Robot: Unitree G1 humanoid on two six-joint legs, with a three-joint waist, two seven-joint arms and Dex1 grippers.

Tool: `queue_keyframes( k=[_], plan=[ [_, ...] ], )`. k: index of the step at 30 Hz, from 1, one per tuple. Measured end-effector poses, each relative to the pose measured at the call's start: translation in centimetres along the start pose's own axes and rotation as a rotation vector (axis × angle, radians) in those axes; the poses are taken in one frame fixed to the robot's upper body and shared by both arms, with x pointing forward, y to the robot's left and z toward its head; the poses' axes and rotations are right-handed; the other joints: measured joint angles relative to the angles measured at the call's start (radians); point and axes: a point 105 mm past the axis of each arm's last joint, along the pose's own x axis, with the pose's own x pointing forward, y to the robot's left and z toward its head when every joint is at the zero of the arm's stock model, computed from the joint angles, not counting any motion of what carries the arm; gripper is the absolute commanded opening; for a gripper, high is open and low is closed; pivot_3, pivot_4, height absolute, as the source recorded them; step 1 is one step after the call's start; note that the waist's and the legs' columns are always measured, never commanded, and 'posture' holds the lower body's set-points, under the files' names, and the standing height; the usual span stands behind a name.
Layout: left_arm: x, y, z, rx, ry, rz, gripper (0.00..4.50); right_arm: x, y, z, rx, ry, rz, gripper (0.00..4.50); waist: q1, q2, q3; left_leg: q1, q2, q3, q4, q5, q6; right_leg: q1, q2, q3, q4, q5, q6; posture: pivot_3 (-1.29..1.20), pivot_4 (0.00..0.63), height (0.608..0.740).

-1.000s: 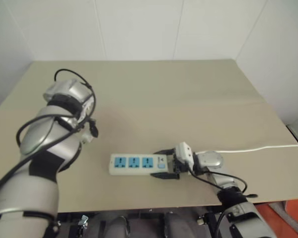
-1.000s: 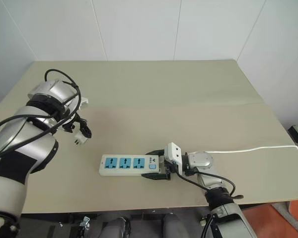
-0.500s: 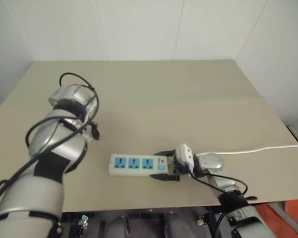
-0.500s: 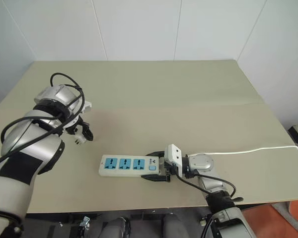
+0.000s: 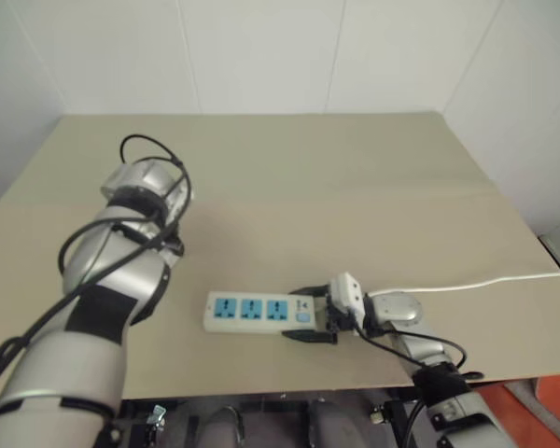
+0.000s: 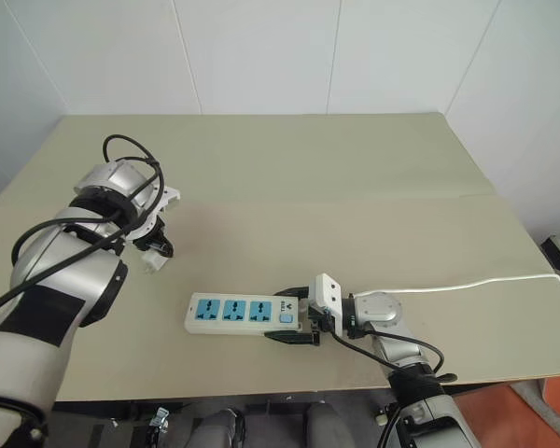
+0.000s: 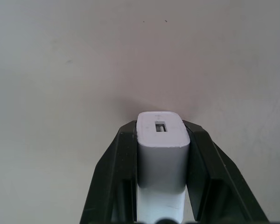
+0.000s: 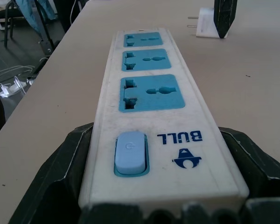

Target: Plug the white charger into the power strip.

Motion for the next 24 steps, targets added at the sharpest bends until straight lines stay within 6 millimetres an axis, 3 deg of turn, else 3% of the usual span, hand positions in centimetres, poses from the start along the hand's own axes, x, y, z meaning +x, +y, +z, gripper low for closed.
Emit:
queue_keyframes(
  k=[4, 7, 10, 12, 14, 16, 19, 24],
  plan=[
    [-0.1, -0.1, 0.3, 0.025, -0.018, -0.019, 1.01, 0.0, -0.1, 0.0, 0.0, -0.001, -0.009, 3.47, -0.001, 0.0, 0.0, 0.0, 0.0, 0.0, 0.001, 0.0, 0.0, 0.0, 0.0, 0.0, 0.0, 0.0, 0.0, 0.0, 0.15, 0.74],
    [-1.3, 0.1, 2.7, 0.018, -0.213, -0.053, 1.01, 0.1, -0.1, 0.0, 0.001, -0.001, -0.01, 3.47, 0.0, -0.001, 0.001, 0.0, 0.001, 0.0, 0.001, 0.0, 0.0, 0.0, 0.0, 0.0, 0.001, 0.0, 0.0, 0.0, 0.15, 0.74],
    [-4.9, 0.5, 7.0, 0.048, -0.561, -0.053, 1.01, 0.1, -0.1, 0.0, 0.002, -0.001, -0.008, 3.47, 0.002, -0.002, 0.0, 0.0, 0.001, 0.0, 0.002, 0.0, -0.001, -0.001, -0.002, 0.0, 0.001, 0.0, 0.0, 0.0, 0.15, 0.74],
    [-8.4, 0.4, 9.9, 0.071, -0.829, -0.029, 1.01, 0.1, 0.0, 0.0, 0.003, -0.002, -0.003, 3.47, 0.004, -0.003, 0.0, 0.0, 0.001, 0.0, 0.003, -0.002, -0.003, -0.001, -0.002, 0.0, 0.002, 0.0, 0.0, 0.0, 0.15, 0.74],
    [-11.3, -0.2, 11.4, 0.083, -1.066, -0.018, 1.01, 0.3, 0.0, 0.0, 0.006, -0.004, 0.003, 3.47, 0.002, -0.003, -0.002, 0.001, 0.002, 0.0, 0.002, -0.002, -0.003, 0.0, -0.003, 0.001, 0.004, 0.001, 0.0, 0.0, 0.15, 0.74],
    [-13.2, -2.1, 11.5, 0.075, -1.271, -0.111, 1.01, 0.5, -0.1, 0.0, 0.009, -0.007, 0.013, 3.47, 0.0, -0.003, -0.002, 0.002, 0.002, 0.0, 0.002, -0.002, -0.003, 0.0, -0.002, 0.002, 0.004, 0.001, -0.001, 0.0, 0.15, 0.74],
    [-14.1, -4.1, 10.5, 0.115, -1.384, -0.246, 1.01, 0.7, -0.2, -0.1, 0.011, -0.01, 0.021, 3.47, -0.005, -0.003, -0.003, 0.002, 0.003, 0.001, 0.004, -0.002, -0.003, -0.001, -0.001, 0.002, 0.01, 0.001, -0.002, 0.0, 0.15, 0.74],
    [-15.2, -7.3, 6.9, 0.308, -1.525, -0.412, 1.01, 0.6, -0.4, -0.3, 0.016, -0.005, 0.022, 3.47, -0.003, -0.003, -0.003, 0.008, 0.003, 0.002, 0.006, -0.002, -0.003, 0.003, -0.001, 0.002, 0.009, 0.001, -0.002, 0.0, 0.15, 0.74]
  ],
)
